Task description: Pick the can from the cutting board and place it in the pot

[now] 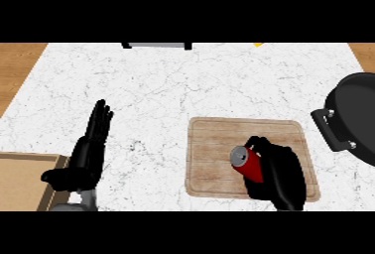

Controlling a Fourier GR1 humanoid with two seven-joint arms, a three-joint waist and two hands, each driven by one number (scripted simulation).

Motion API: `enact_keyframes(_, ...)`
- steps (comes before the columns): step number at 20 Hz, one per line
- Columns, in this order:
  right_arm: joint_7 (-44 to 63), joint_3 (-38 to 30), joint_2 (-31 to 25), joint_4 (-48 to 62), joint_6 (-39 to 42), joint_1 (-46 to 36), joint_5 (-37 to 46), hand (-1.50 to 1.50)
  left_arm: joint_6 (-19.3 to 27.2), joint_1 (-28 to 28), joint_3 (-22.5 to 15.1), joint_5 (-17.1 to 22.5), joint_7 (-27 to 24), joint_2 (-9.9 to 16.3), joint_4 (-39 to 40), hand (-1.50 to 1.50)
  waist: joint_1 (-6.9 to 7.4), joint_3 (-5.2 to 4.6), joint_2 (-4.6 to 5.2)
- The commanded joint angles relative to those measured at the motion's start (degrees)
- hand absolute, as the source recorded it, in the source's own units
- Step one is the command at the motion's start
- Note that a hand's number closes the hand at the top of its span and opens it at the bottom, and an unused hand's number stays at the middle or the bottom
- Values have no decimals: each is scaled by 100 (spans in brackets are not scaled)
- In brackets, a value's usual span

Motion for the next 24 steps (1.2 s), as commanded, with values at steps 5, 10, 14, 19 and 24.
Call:
enact_keyframes(5,-740,-235,-110,82,762,-979,-535,150,-48,156,113,9,327,102,-447,0,-138,37,0)
enact_keyframes(10,-495,-215,-304,-1088,556,-642,-113,150,-82,278,173,-14,-163,34,-36,0,-179,35,-6)
enact_keyframes(14,272,-455,-132,-1573,1173,-1039,238,150,160,369,-14,-224,-136,-198,-94,0,-170,34,-6)
enact_keyframes(19,283,-1448,-366,-1480,1267,-1389,-28,150,-170,318,206,47,248,110,-568,0,-143,37,0)
enact_keyframes(24,187,-2230,-637,-1519,1336,-1350,-392,150,-320,432,376,138,-111,135,-292,0,-150,37,4)
